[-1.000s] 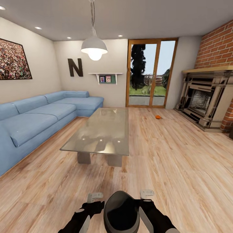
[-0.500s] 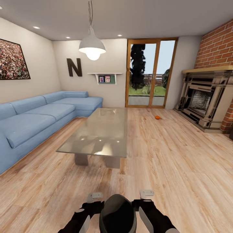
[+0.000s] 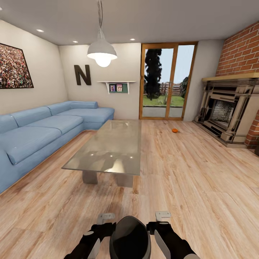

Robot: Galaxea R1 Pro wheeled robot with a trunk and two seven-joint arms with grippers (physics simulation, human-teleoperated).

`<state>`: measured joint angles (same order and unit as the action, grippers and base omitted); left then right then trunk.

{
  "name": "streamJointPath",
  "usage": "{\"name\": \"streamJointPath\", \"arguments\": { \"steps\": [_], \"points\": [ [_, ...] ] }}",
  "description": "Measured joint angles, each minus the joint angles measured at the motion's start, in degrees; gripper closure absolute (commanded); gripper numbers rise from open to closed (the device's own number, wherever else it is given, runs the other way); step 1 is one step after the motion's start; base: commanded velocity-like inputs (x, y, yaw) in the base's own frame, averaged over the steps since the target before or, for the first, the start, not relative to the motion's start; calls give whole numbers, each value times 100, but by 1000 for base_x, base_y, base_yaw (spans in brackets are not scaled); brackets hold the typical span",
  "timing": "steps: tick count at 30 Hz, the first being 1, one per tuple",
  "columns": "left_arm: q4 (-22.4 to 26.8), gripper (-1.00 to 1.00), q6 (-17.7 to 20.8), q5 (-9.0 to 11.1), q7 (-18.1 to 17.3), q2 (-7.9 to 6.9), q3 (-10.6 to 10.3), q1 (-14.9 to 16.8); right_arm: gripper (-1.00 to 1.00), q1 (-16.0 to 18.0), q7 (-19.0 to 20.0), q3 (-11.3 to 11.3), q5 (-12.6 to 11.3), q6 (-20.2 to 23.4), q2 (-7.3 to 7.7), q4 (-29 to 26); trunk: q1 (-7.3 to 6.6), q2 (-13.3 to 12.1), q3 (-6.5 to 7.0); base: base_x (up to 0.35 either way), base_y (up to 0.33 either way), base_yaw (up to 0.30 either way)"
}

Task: Place each of the two pumpkins and all three candles from the living room inside a cabinet in the living room (use any cabinet), then make sure every cabinet is closed, and position the cauldron so it is next to a table in the living room.

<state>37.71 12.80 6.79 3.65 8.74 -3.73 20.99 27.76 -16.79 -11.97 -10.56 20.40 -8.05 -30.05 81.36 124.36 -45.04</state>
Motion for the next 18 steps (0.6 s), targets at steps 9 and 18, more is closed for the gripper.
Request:
{"name": "streamJointPath", "arguments": {
  "steps": [9,18],
  "points": [
    [24,-100,1,3,1,0,2,-4,-100,-1,-1,0,-1,-5,0,0,153,279,-125,0,0,0],
    [20,-100,9,9,1,1,-1,-5,-100,-1,0,0,-1,-8,0,0,351,640,-287,0,0,0]
  ]
}}
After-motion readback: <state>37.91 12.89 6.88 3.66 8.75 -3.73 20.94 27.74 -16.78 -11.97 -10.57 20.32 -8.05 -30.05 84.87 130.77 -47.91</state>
